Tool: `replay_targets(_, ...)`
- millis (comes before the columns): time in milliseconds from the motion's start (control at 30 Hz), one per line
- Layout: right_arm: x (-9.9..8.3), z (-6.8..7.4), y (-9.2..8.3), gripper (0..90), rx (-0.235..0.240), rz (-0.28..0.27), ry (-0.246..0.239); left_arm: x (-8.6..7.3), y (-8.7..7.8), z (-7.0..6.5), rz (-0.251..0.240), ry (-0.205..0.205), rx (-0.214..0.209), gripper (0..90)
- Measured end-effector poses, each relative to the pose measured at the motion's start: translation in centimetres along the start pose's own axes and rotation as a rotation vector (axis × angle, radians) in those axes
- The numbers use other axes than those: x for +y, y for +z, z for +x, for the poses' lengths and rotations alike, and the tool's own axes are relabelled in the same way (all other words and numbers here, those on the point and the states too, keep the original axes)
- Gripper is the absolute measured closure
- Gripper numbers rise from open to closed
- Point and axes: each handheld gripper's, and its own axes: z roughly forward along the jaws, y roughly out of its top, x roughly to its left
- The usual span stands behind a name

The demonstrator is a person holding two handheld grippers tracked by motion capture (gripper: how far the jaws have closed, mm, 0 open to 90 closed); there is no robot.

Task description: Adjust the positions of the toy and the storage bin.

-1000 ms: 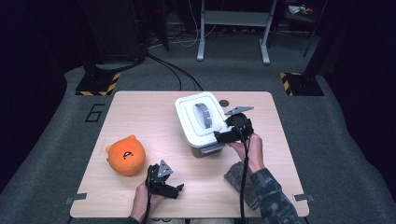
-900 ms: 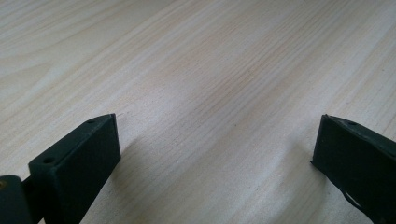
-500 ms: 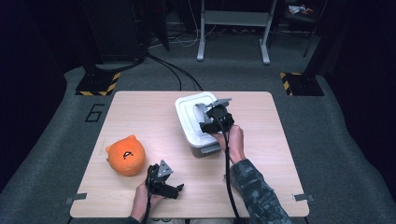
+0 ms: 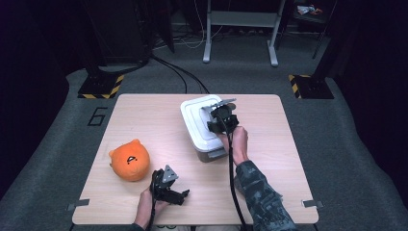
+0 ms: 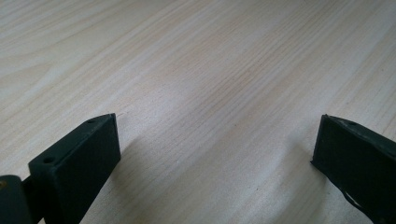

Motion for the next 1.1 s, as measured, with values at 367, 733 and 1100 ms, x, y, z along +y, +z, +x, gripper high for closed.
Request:
replay_targets(367,-0.2,-0.9,-0.3,62.1,0.021,0.017,-0.029,0.0,-0.1,0.0,0.001,0.004,0.008,1.1)
replay_targets(733,-0.1,-2.4,-0.9,62.3,0.077,0.068,-0.071,0.0,-0.1,0.1,0.002,0.004,0.007,1.1)
replay_targets(1100,1.4,-1.9,-0.3,57.2,0.064,-0.001,-0.044,0.0,-0.1,0.1,0.002,0.005,0.005,1.1)
